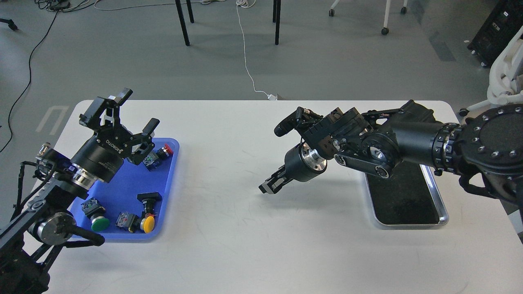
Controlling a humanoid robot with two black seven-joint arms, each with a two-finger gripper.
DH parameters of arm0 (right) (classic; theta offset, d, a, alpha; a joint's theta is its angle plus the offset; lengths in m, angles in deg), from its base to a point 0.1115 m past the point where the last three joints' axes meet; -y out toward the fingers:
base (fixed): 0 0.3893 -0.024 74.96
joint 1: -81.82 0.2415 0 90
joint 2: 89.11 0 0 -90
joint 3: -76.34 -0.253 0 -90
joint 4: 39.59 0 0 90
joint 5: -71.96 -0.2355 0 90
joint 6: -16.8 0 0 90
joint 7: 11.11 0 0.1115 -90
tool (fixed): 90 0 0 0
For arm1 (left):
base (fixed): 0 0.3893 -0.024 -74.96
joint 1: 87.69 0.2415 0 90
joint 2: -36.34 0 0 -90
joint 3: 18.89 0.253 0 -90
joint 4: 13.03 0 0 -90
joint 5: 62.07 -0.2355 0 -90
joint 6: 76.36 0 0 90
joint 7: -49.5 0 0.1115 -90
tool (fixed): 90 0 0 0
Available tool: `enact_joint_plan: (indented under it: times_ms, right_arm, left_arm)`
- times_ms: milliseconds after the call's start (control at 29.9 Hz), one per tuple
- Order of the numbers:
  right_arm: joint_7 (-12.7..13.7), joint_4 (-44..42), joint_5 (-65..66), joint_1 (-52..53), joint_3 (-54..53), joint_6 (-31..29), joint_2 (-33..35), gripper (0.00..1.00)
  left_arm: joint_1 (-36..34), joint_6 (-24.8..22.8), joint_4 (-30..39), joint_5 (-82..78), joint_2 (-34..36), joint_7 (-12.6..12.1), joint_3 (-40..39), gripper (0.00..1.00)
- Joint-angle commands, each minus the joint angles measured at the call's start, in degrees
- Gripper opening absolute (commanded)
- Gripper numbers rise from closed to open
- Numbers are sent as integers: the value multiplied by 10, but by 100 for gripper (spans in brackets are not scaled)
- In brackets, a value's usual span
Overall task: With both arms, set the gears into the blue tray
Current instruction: 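Lower the right gripper and release the black part on the table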
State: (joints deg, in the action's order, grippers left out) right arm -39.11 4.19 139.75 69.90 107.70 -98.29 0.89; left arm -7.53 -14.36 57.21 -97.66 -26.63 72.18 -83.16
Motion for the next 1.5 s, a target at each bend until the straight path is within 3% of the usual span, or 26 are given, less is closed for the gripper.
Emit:
enact_joint_plan:
  times_ms: [0, 334, 568, 802, 1002, 1170, 1270, 1470]
  right_arm:
    - [0, -2, 0, -9, 1, 0, 0, 14]
    - [0, -18, 0, -25, 26, 30, 0, 17]
    - [0, -18, -5, -26, 23, 36, 0, 24]
    - [0, -17, -34, -26, 22, 43, 0, 54]
    - [0, -17, -53, -25, 21, 47, 0, 71]
    - [0, -16, -114, -18, -2, 45, 0, 94]
    - [0, -12, -152, -18, -32, 43, 11, 96]
    - [0, -5, -263, -46, -118, 37, 127, 97]
  left_arm:
    - [1, 0, 0, 0, -1, 0, 0, 98]
    - [1, 0, 0, 0, -1, 0, 0, 98]
    - [1, 0, 0, 0, -1, 0, 0, 98]
    - [1, 0, 0, 0, -1, 0, 0, 98]
    - [1, 0, 0, 0, -1, 0, 0, 98]
    - [1, 0, 0, -1, -1, 0, 1, 98]
    - [0, 0, 0, -1, -1, 0, 1, 98]
    - [-4, 0, 0, -34, -4, 3, 0, 98]
